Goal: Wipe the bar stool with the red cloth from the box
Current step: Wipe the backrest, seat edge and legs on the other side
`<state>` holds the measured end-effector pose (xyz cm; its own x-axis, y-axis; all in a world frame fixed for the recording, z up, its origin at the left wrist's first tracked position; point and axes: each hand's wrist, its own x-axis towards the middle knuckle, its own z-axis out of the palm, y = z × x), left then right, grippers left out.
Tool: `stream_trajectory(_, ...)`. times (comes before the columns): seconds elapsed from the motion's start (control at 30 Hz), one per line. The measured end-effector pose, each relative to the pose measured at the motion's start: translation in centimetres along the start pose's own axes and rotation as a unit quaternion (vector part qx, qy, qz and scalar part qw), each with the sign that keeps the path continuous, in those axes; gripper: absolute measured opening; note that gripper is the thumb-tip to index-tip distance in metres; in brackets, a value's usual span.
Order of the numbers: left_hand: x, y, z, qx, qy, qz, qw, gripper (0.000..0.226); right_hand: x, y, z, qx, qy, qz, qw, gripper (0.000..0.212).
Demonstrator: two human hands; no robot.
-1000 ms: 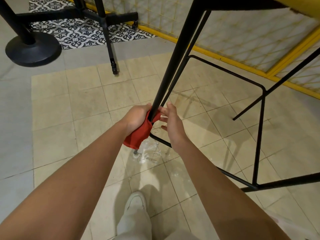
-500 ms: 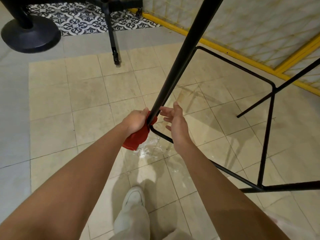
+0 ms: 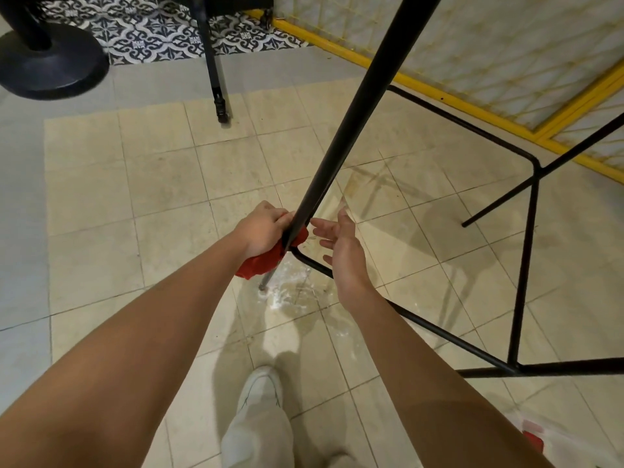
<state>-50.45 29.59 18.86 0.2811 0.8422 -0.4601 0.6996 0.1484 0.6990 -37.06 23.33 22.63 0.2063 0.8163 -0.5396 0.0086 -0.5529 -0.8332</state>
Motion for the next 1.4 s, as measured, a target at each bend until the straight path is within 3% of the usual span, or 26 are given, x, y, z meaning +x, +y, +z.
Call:
stream_trajectory(0.13, -0.9, -0.1, -0.5, -0.050, -0.020, -0.007, 0.999, 0.038, -0.3, -0.1, -0.2, -0.001, -0.002, 0.000, 1.000, 0.051)
stream_trajectory(0.33, -1.9, 1.5, -0.6, -0.315, 0.008, 0.018, 0.949, 0.033, -0.3, -0.6, -0.7, 0.007, 0.006, -0.005, 1.000, 0.051)
stream_trajectory(0.53, -2.2, 0.2, 1.1, -0.126, 0.064, -0.055, 0.988, 0.041, -0.9, -0.6, 0.1, 0.009, -0.004, 0.002, 1.000, 0.053)
stream_trajectory(0.77, -4.6, 2.8, 1.5, -0.389, 0.129, -0.011, 0.912, 0.043, -1.7, -1.7, 0.8, 0.021, -0.001, -0.012, 1.000, 0.049)
stream_trajectory(0.9, -4.4, 3.1, 3.1, -0.319, 0.196, -0.076, 0.924, 0.040, -2.3, -1.9, 1.0, 0.008, -0.009, -0.006, 1.000, 0.049)
stream_trajectory(0.97, -4.4, 3.4, 3.0, -0.302, 0.226, -0.060, 0.924, 0.039, -2.5, -1.8, 0.7, 0.013, -0.002, -0.005, 1.000, 0.050)
stream_trajectory(1.17, -5.3, 5.3, 3.7, -0.406, 0.304, 0.017, 0.862, 0.035, -2.8, -2.6, 0.4, 0.047, 0.022, -0.035, 0.998, 0.053)
stream_trajectory(1.3, -5.3, 5.4, 3.5, -0.353, 0.287, -0.063, 0.888, 0.033, -3.1, -2.3, 0.2, 0.041, 0.032, -0.037, 0.998, 0.050)
stream_trajectory(1.4, -5.9, 6.4, 2.5, -0.334, 0.289, -0.039, 0.897, 0.035, -3.4, -2.6, -0.1, 0.042, 0.027, -0.027, 0.998, 0.052)
